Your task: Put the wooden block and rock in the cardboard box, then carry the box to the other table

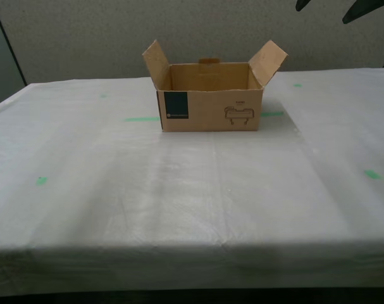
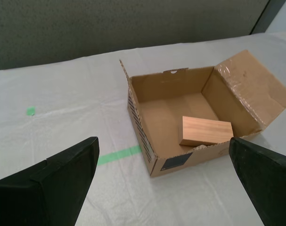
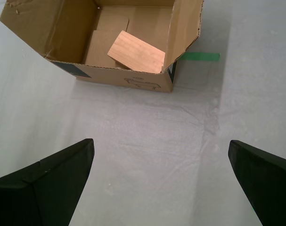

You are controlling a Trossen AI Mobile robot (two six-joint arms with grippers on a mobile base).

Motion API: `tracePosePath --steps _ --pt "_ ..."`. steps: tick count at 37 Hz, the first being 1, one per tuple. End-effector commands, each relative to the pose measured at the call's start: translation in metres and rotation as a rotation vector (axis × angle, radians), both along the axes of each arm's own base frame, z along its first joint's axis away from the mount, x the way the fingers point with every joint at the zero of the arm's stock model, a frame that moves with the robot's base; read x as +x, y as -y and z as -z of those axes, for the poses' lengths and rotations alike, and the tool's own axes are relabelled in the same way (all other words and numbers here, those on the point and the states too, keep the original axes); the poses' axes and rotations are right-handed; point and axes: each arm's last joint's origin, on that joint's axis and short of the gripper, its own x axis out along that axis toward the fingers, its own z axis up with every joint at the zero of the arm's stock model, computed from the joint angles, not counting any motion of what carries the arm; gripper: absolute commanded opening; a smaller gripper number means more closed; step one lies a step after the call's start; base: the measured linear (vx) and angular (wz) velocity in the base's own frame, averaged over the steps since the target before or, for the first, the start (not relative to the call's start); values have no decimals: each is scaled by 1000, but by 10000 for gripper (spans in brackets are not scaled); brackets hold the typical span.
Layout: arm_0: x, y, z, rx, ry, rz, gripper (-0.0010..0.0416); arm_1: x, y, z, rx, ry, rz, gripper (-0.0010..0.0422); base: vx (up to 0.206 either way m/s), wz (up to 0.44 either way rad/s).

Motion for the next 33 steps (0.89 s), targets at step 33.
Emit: tracePosePath --steps 33 --pt "0 0 0 -2 2 2 399 1 0 -2 -5 16 0 378 0 0"
